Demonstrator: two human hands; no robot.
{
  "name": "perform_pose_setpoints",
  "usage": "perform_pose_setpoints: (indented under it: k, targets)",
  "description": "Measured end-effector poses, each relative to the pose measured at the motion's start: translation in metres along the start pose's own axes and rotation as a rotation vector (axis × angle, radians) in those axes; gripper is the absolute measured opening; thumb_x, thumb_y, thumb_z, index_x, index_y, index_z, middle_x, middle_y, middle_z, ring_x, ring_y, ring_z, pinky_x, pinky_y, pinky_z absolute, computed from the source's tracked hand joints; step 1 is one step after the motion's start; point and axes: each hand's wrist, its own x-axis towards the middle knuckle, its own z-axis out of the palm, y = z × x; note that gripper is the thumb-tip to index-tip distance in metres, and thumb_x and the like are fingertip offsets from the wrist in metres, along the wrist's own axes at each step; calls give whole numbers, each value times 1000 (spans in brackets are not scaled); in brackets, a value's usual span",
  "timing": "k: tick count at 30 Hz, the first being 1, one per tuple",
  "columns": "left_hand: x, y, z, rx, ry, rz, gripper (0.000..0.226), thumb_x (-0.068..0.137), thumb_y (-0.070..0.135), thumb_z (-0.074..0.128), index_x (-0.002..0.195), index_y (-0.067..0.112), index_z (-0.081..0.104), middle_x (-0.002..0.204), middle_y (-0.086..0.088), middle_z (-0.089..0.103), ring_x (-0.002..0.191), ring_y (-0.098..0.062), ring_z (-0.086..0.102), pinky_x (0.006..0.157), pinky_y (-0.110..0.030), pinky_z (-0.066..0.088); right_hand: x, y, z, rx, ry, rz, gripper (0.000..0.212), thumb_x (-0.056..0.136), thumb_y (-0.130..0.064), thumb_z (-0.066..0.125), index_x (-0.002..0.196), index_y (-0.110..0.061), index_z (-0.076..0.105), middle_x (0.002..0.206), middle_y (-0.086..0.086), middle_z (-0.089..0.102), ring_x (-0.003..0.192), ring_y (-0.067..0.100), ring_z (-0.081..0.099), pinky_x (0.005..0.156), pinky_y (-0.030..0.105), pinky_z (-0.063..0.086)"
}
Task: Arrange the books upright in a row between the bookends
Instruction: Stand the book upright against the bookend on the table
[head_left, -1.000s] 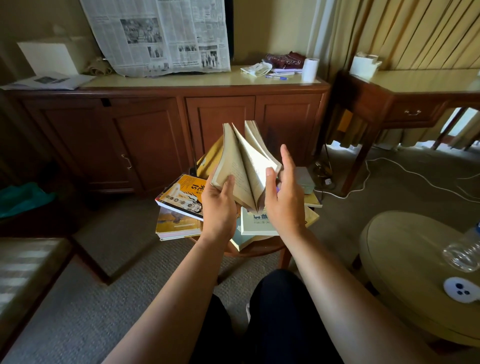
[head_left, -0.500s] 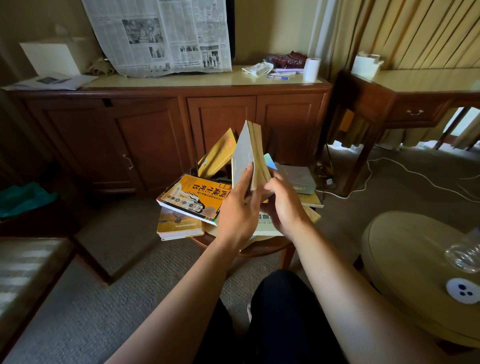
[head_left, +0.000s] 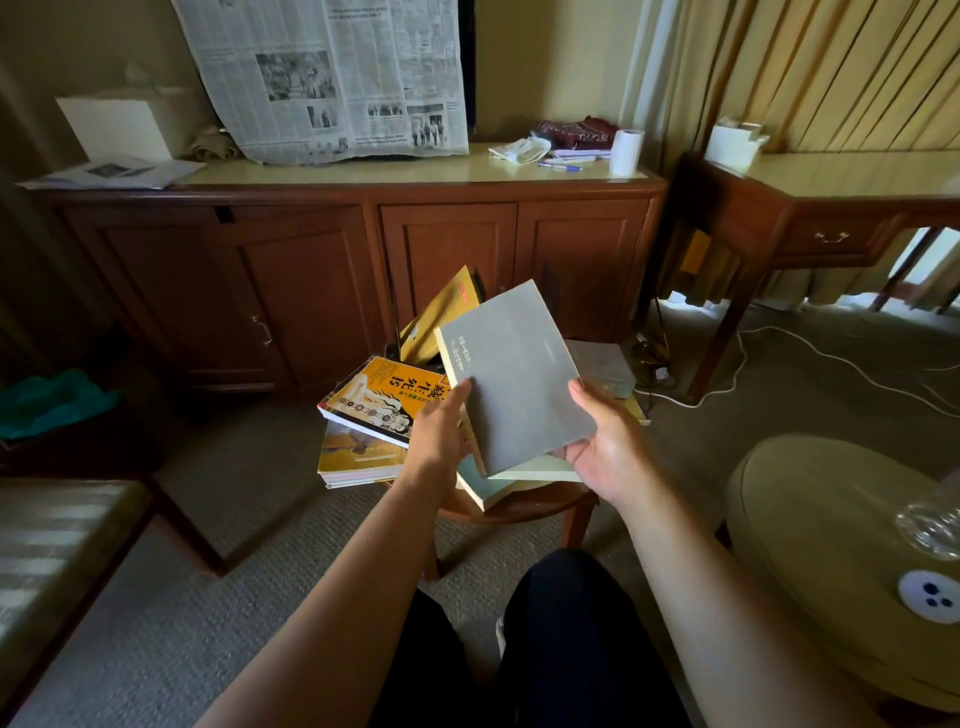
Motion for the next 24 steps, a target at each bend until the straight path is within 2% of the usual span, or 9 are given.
perform_pose_setpoints:
  k: [1, 3, 8, 11, 13, 16, 18, 21, 24]
  targets:
    - [3, 2, 0, -126, -52, -42, 40, 98, 37, 68, 125, 8, 65, 118, -11, 76, 109, -29, 72, 102, -53, 54, -1, 3, -7, 45, -7, 24, 28, 98, -26, 64, 126, -22, 62, 127, 15, 61, 121, 32, 60, 87, 50, 61]
    - [5, 8, 0, -249, -108, -37, 35, 99, 27, 68, 125, 4, 66, 111, -12, 78, 100, -28, 74, 94, -49, 59, -2, 8, -19, 81, -9, 64, 36, 95, -24, 67, 131, -22, 62, 132, 16, 61, 125, 34, 59, 94, 54, 58]
    - [14, 10, -4, -170, -138, -3, 35, 100, 25, 66, 127, 3, 65, 121, -23, 72, 107, -34, 71, 105, -58, 52, 9, -1, -35, -136, 9, 144, 32, 96, -13, 64, 128, -20, 68, 129, 10, 71, 123, 32, 65, 88, 47, 59]
    - [13, 11, -3, -126, -139, 3, 29, 100, 21, 66, 122, 2, 66, 107, -20, 75, 100, -34, 72, 101, -56, 52, 15, -13, -17, -459, 64, 133, 21, 98, -36, 65, 115, -26, 71, 117, 2, 76, 113, 22, 68, 89, 41, 56]
    - [12, 12, -1, -101, -151, 16, 29, 99, 19, 67, 120, 1, 66, 103, -19, 76, 98, -36, 71, 95, -53, 55, 20, -16, -3, -646, 134, 125, 28, 93, -57, 64, 104, -31, 70, 111, -2, 74, 105, 19, 68, 90, 39, 55]
    - [11, 24, 0, -89, -181, -10, 35, 97, 24, 67, 124, 1, 67, 111, -20, 77, 103, -39, 73, 95, -54, 57, 27, -12, 1, -664, 109, 115, 37, 92, -62, 62, 110, -30, 71, 108, 0, 75, 101, 22, 71, 85, 40, 59]
    - [11, 37, -4, -71, -206, -43, 39, 95, 32, 66, 122, 5, 70, 108, -17, 77, 98, -36, 74, 90, -51, 58, 29, -9, -4, -643, 54, 70, 41, 93, -62, 59, 115, -30, 72, 110, -2, 76, 104, 21, 71, 84, 39, 60]
    - [12, 51, -7, 25, -191, 12, 27, 98, 28, 65, 113, 6, 70, 85, -10, 77, 75, -26, 75, 70, -43, 62, 33, -6, -11, -875, 21, -61, 42, 95, -64, 52, 114, -32, 71, 113, -8, 71, 110, 17, 66, 85, 30, 53]
    - [4, 54, 2, 139, -124, 141, 15, 101, 19, 64, 100, 5, 70, 76, -10, 77, 69, -25, 77, 63, -45, 65, 41, -3, -4, -1120, 163, -301, 44, 99, -43, 63, 138, -25, 55, 122, -6, 57, 116, 15, 57, 84, 25, 50]
